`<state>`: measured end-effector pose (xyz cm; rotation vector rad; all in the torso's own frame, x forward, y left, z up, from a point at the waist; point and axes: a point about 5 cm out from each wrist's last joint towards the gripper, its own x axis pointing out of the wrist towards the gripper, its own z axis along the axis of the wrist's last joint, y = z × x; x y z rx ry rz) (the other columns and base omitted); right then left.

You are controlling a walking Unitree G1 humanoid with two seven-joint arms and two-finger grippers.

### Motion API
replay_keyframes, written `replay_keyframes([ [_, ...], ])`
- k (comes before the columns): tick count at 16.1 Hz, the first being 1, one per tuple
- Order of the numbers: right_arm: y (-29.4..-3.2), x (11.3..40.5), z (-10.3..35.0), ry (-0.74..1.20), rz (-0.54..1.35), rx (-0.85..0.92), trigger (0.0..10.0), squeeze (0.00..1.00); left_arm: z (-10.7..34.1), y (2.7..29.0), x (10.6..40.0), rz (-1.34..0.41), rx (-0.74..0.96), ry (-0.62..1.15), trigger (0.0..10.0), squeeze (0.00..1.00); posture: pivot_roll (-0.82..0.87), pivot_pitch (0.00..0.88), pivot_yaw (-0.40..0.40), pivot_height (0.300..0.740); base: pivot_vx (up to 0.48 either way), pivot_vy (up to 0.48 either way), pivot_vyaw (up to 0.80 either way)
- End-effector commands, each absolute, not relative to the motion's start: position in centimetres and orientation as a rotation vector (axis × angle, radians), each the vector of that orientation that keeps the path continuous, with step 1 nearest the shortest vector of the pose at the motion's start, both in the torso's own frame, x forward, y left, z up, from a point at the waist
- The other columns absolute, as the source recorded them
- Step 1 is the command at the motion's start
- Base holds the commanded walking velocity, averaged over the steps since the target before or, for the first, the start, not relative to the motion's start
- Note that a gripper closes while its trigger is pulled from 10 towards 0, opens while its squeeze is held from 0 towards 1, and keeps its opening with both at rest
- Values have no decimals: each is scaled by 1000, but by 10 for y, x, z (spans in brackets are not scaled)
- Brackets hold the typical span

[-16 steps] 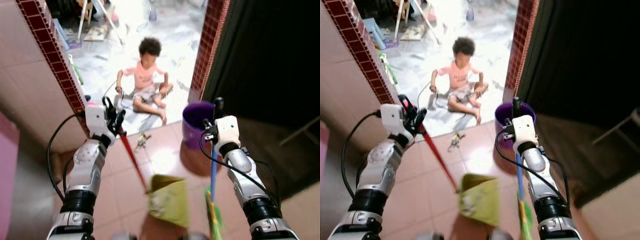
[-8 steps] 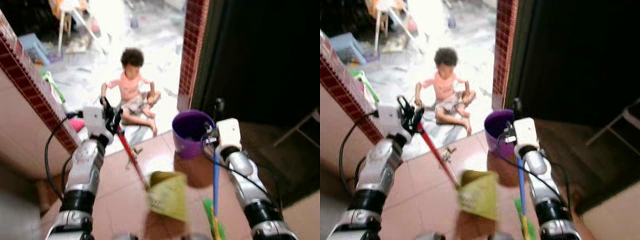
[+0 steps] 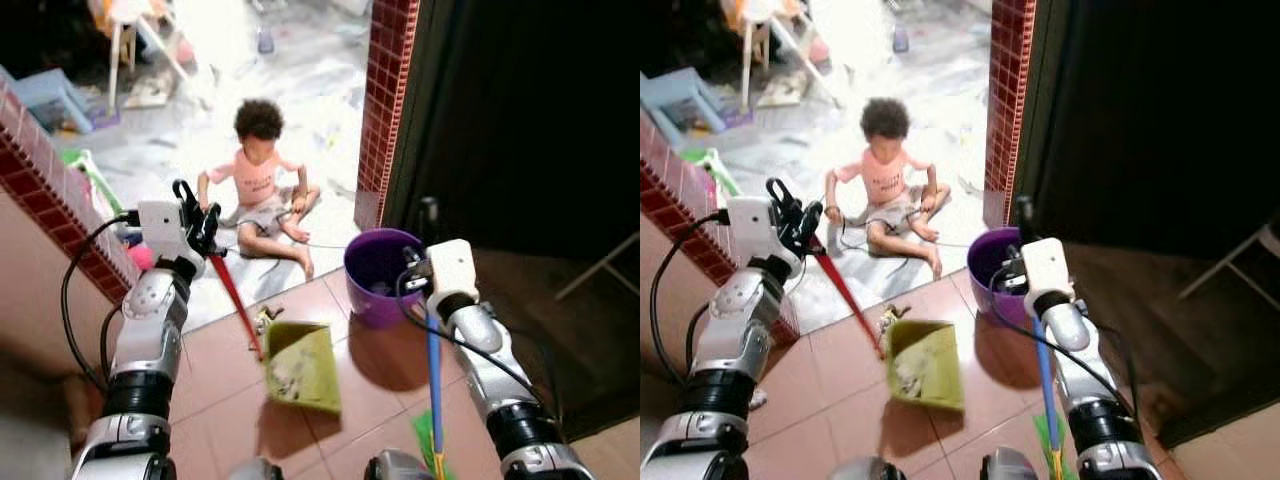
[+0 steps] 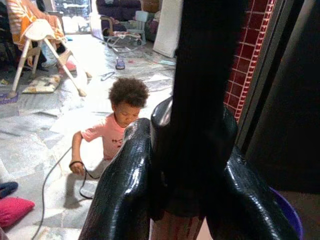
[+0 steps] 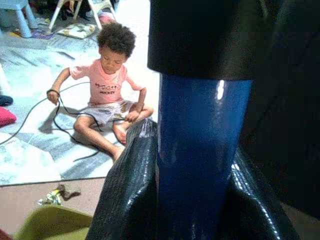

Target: Sweep floor

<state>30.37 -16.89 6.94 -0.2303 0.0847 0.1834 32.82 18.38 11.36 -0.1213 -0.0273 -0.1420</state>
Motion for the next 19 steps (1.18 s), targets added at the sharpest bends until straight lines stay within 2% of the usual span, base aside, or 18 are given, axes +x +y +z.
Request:
replay_keyframes([
  [1, -162, 307, 78, 47, 215, -250, 10000, 0, 126, 186, 330, -143, -144, -82, 10000, 0, -111, 0, 37, 740, 0, 465, 0],
  [6, -162, 306, 77, 51, 219, -250, 10000, 0, 128, 185, 330, -139, -134, -89, 10000, 0, -112, 0, 37, 740, 0, 465, 0],
  [14, -175, 300, 61, 146, 180, -305, 10000, 0, 141, 184, 328, -131, -131, -135, 10000, 0, -108, 0, 37, 740, 0, 0, 0],
  [19, -172, 302, 62, 144, 174, -302, 10000, 0, 143, 181, 328, -150, -135, -143, 10000, 0, -109, 0, 47, 740, 102, 0, -683],
])
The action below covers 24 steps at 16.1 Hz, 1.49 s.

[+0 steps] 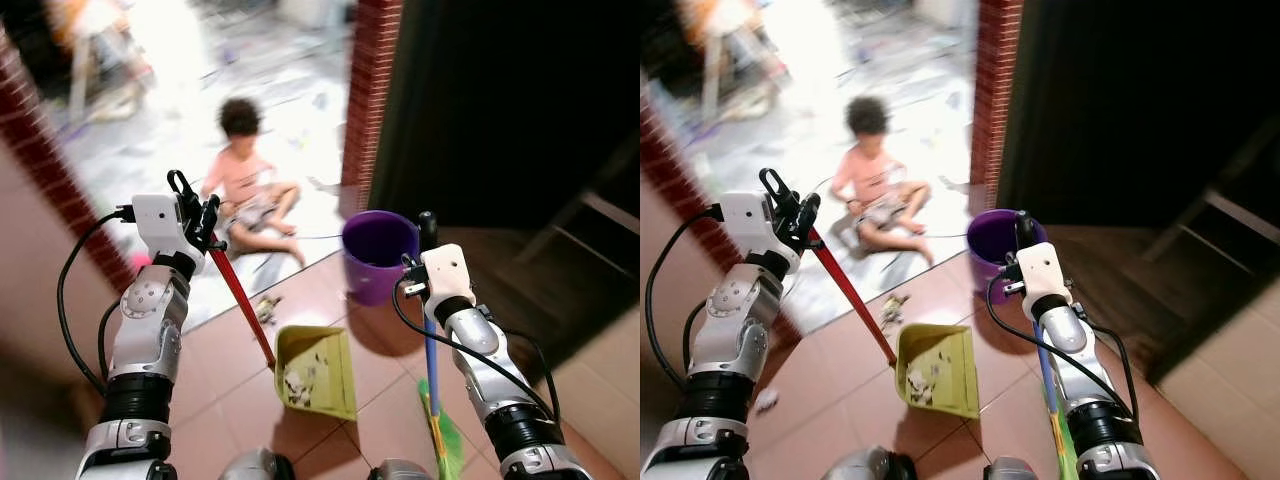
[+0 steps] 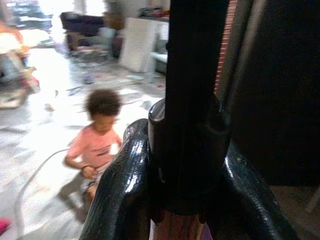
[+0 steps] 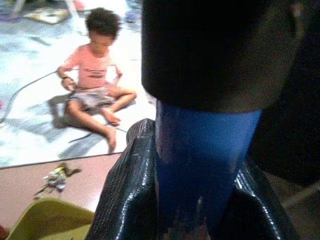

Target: Sweep floor

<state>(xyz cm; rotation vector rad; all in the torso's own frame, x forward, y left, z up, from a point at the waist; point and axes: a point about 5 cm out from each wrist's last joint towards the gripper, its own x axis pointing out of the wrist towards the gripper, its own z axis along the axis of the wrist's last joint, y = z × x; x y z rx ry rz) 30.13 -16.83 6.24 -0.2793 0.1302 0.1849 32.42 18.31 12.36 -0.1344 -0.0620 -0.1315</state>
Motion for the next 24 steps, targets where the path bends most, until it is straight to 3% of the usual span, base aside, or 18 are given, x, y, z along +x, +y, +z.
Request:
replay_keyframes([
  [1, -172, 302, 63, 138, 174, -297, 10000, 0, 145, 181, 328, -146, -137, -154, 10000, 0, -109, 0, 50, 740, 296, 0, 0],
  [6, -171, 298, 62, 130, 183, -295, 10000, 0, 196, 184, 339, -113, -105, -323, 10000, 0, -112, 0, 53, 740, 329, 0, 0],
  [16, -175, 293, 56, 172, 196, -314, 10000, 0, 241, 192, 347, -45, -106, -466, 10000, 0, -121, 0, 57, 740, 376, 0, 0],
  [19, -175, 292, 55, 173, 205, -317, 10000, 0, 260, 202, 348, 6, -91, -523, 10000, 0, -123, 0, 56, 740, 372, 0, 0],
  [24, -174, 292, 54, 176, 216, -321, 10000, 0, 287, 227, 349, 143, -33, -611, 10000, 0, -121, 0, 50, 740, 0, 0, 0],
])
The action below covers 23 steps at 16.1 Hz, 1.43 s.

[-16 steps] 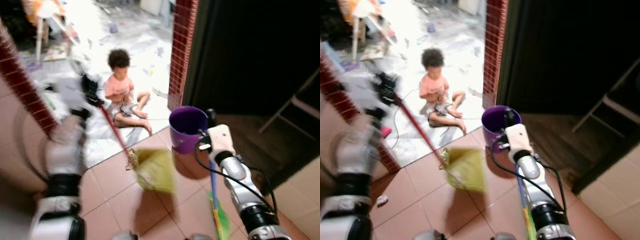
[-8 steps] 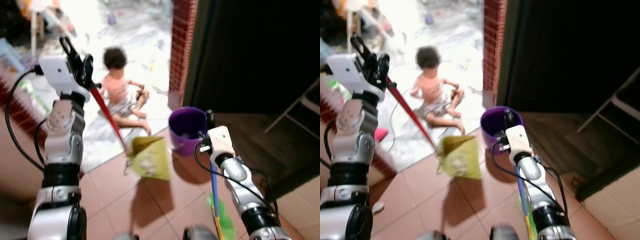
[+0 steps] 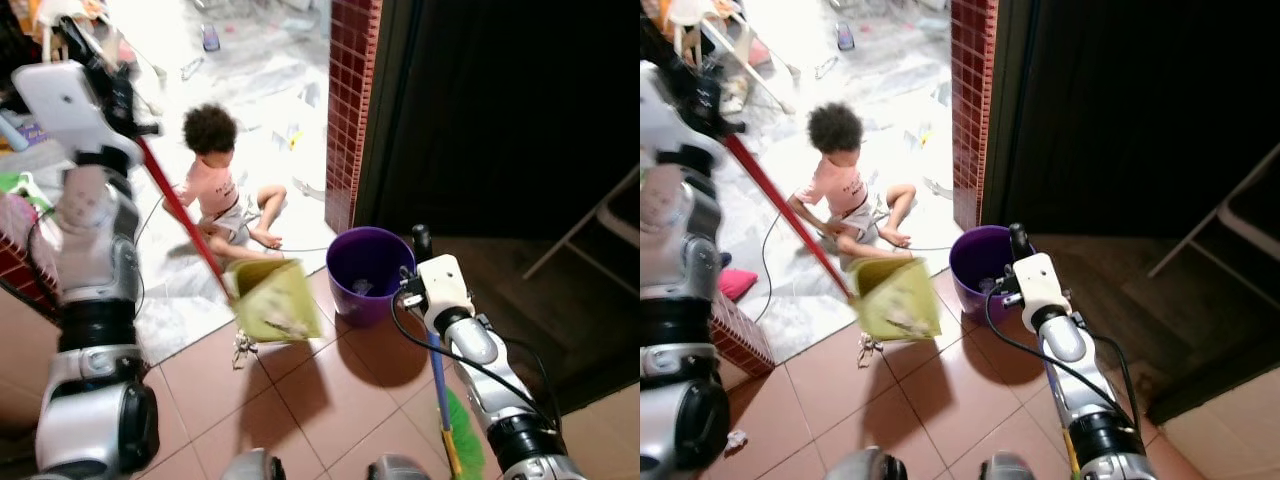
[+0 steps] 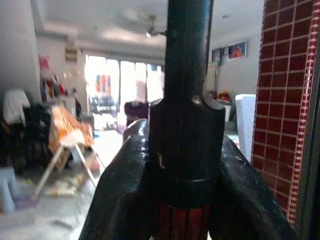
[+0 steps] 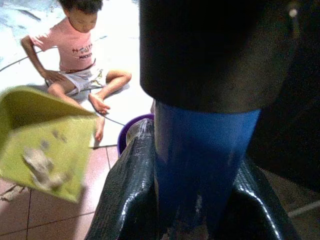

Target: Sweep floor

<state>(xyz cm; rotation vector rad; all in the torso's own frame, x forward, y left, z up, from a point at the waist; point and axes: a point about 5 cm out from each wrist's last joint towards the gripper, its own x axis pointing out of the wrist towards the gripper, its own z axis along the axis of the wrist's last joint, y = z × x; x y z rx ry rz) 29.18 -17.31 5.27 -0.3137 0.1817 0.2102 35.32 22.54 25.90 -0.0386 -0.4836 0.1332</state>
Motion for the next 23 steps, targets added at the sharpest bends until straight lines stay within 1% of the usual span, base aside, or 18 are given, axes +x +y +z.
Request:
replay_keyframes([
  [1, -174, 292, 55, 175, 217, -320, 10000, 0, 291, 229, 350, 150, -35, -619, 10000, 0, -121, 0, 50, 740, 0, 0, 0],
  [4, -173, 293, 54, 177, 217, -319, 10000, 0, 297, 232, 354, 163, -66, -636, 10000, 0, -121, 0, 52, 740, 0, 0, 0],
  [6, -172, 293, 54, 178, 217, -316, 10000, 0, 305, 221, 361, 149, -106, -661, 10000, 0, -122, 0, 54, 740, 0, 0, 0],
  [8, -172, 293, 54, 180, 215, -313, 10000, 0, 312, 208, 370, 170, -146, -681, 10000, 0, -124, 0, 55, 740, 0, 0, 0],
  [12, -173, 291, 54, 179, 202, -305, 10000, 0, 326, 183, 379, 153, -186, -733, 10000, 0, -149, 0, 67, 740, 0, 0, 0],
  [15, -173, 289, 54, 179, 194, -304, 10000, 0, 335, 181, 383, 209, -162, -754, 10000, 0, -153, 0, 70, 740, 0, 0, 0],
  [17, -173, 289, 55, 178, 192, -303, 10000, 0, 333, 177, 387, 264, -143, -738, 10000, 0, -159, 0, 72, 740, 0, 0, 0],
  [19, -171, 287, 56, 164, 181, -296, 10000, 0, 323, 159, 391, 249, -115, -716, 10000, 0, -171, 0, 77, 740, 0, 0, 0],
  [20, -171, 287, 58, 153, 177, -294, 10000, 0, 319, 146, 393, 199, -123, -706, 10000, 0, -173, 0, 80, 740, 0, 0, 0],
  [22, -170, 287, 60, 140, 177, -293, 10000, 0, 317, 131, 395, 171, -120, -696, 10000, 0, -178, 0, 88, 740, 0, 0, 0],
  [23, -170, 286, 61, 135, 171, -290, 10000, 0, 318, 114, 396, 141, -123, -700, 10000, 0, -183, 0, 92, 740, 0, 0, 0],
])
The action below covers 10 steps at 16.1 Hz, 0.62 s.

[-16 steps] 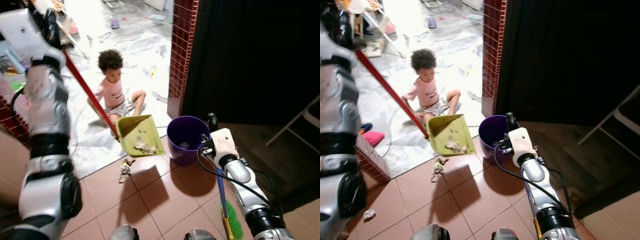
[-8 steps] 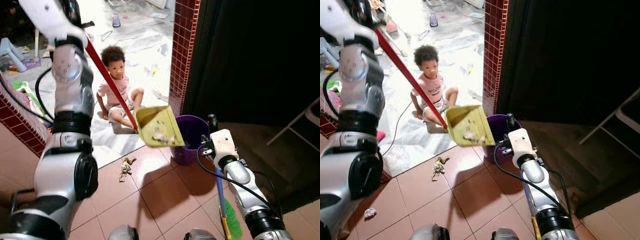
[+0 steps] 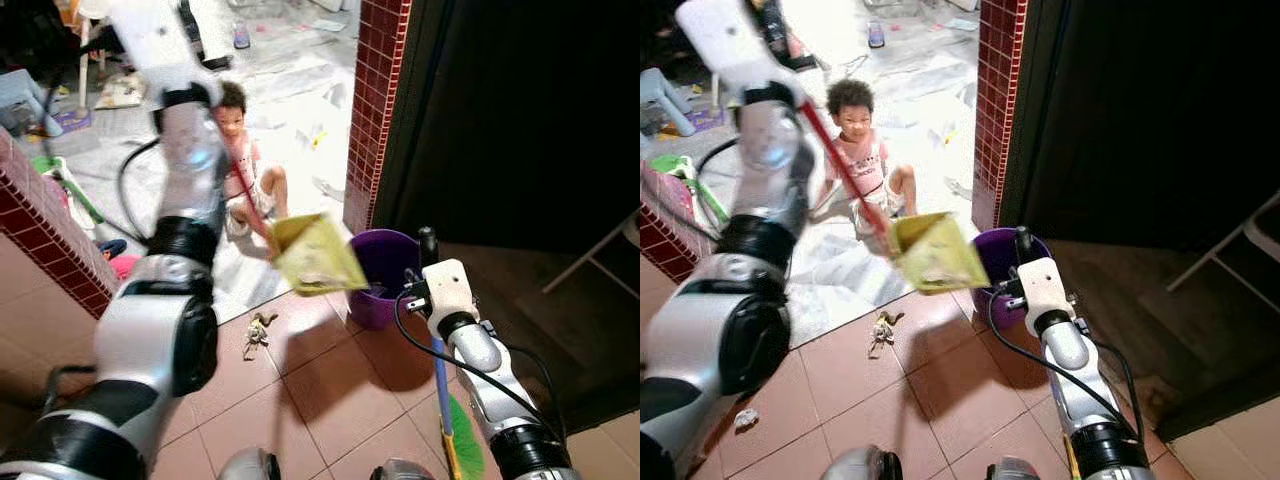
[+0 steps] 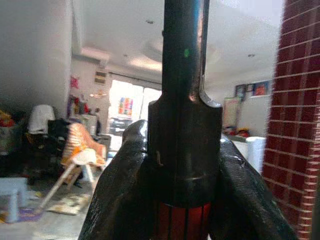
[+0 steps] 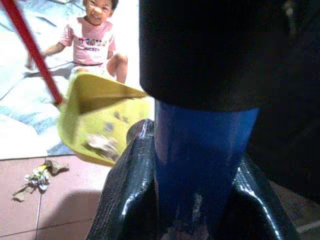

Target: Sweep floor

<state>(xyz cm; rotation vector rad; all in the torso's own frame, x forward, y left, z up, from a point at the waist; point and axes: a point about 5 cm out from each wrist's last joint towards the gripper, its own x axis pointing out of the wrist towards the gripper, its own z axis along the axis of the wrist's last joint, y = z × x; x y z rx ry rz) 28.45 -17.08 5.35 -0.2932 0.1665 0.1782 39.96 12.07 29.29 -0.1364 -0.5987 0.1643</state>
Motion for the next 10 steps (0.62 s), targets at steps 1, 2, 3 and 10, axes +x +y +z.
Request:
replay_keyframes([
  [1, -169, 286, 61, 135, 168, -288, 10000, 0, 319, 107, 396, 139, -122, -705, 10000, 0, -185, 0, 93, 740, 0, 0, 0],
  [2, -169, 286, 61, 135, 165, -287, 10000, 0, 322, 100, 396, 129, -124, -713, 10000, 0, -192, 0, 97, 740, 0, 0, 0],
  [3, -169, 286, 62, 133, 163, -287, 10000, 0, 325, 97, 395, 139, -112, -726, 10000, 0, -192, 0, 97, 740, 0, 0, 0],
  [10, -166, 285, 66, 102, 153, -296, 10000, 0, 325, 28, 379, -33, 66, -846, 10000, 0, -216, 0, 119, 740, 0, 0, 0],
])
